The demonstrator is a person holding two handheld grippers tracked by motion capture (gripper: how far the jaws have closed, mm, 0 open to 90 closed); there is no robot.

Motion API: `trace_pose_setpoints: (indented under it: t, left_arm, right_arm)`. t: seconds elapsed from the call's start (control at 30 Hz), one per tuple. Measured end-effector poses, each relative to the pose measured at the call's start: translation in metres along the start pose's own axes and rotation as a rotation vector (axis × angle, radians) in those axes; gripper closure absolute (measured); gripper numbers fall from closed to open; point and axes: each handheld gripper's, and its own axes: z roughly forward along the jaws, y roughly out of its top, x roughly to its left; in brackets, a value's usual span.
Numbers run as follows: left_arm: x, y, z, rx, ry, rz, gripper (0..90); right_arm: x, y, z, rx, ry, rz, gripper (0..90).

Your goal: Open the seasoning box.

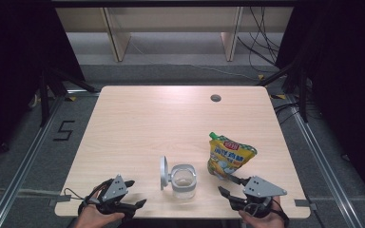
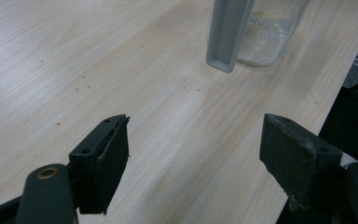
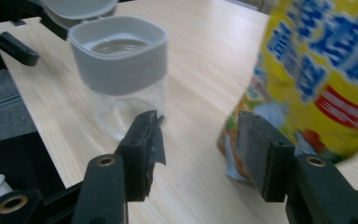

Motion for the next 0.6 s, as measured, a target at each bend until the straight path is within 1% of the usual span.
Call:
trace_pose_setpoints:
  t: [0.03,0.07,0.1,0.13,0.17,0.2,0.23,0.27,0.3,0.33,0.37,0.43,0.47,0.5,0.53,0.57,0.6]
  left_arm:
    - [-0.001,0.0,0.001,-0.016,0.0,-0.017,23.5]
    - [-0.001,0.0,0.001,-0.012,0.002,-0.011,23.5]
    - [0.0,0.001,0.0,0.0,0.013,0.005,23.5]
    - [0.0,0.001,-0.001,0.001,0.021,0.007,23.6]
    - [0.0,0.001,-0.002,-0.001,0.022,-0.003,23.6]
    - [0.001,0.001,-0.001,-0.021,0.019,-0.011,23.6]
    - [0.001,0.001,-0.003,-0.004,0.028,-0.002,23.6]
    - [0.003,0.001,-0.002,-0.013,0.031,0.018,23.6]
    - [0.003,0.001,-0.002,-0.013,0.029,0.017,23.6]
    - [0.002,0.0,-0.001,-0.014,0.033,0.0,23.6]
    - [0.001,0.001,-0.002,-0.008,0.023,0.002,23.6]
    - [0.0,0.001,-0.001,-0.005,0.022,-0.007,23.6]
    - [0.0,0.001,-0.001,-0.011,0.023,-0.006,23.6]
    - [0.0,0.001,-0.001,-0.01,0.024,-0.005,23.7]
    - [0.0,0.001,-0.001,-0.003,0.025,-0.004,23.7]
    - [0.0,0.002,-0.002,-0.001,0.019,0.0,23.7]
    - [0.0,0.002,-0.002,-0.004,0.024,-0.004,23.8]
  right_arm:
    - [-0.002,-0.001,-0.001,-0.003,-0.002,-0.001,50.3]
    - [-0.004,-0.003,-0.002,-0.008,-0.013,-0.008,50.3]
    - [-0.006,-0.004,-0.004,-0.003,-0.023,-0.009,50.3]
    - [-0.007,-0.004,-0.005,0.0,-0.023,-0.002,50.3]
    - [-0.009,-0.006,-0.007,-0.001,-0.043,-0.006,50.4]
    - [-0.012,-0.009,-0.009,0.009,-0.039,0.03,50.3]
    - [-0.012,-0.009,-0.009,0.009,-0.039,0.03,50.3]
    - [-0.016,-0.013,-0.011,0.003,-0.056,0.033,50.2]
    - [-0.016,-0.014,-0.012,0.017,-0.057,0.052,50.1]
    - [-0.016,-0.014,-0.012,0.017,-0.057,0.052,50.1]
    - [-0.019,-0.017,-0.013,0.019,-0.073,0.063,48.9]
    - [-0.02,-0.018,-0.013,0.025,-0.069,0.069,48.9]
    - [-0.022,-0.018,-0.014,0.02,-0.09,0.053,48.7]
    - [-0.022,-0.019,-0.014,0.031,-0.085,0.078,48.5]
    - [-0.023,-0.02,-0.014,0.035,-0.079,0.083,48.2]
    - [-0.023,-0.022,-0.014,0.034,-0.103,0.094,46.9]
    - [-0.026,-0.022,-0.014,0.044,-0.095,0.08,46.0]
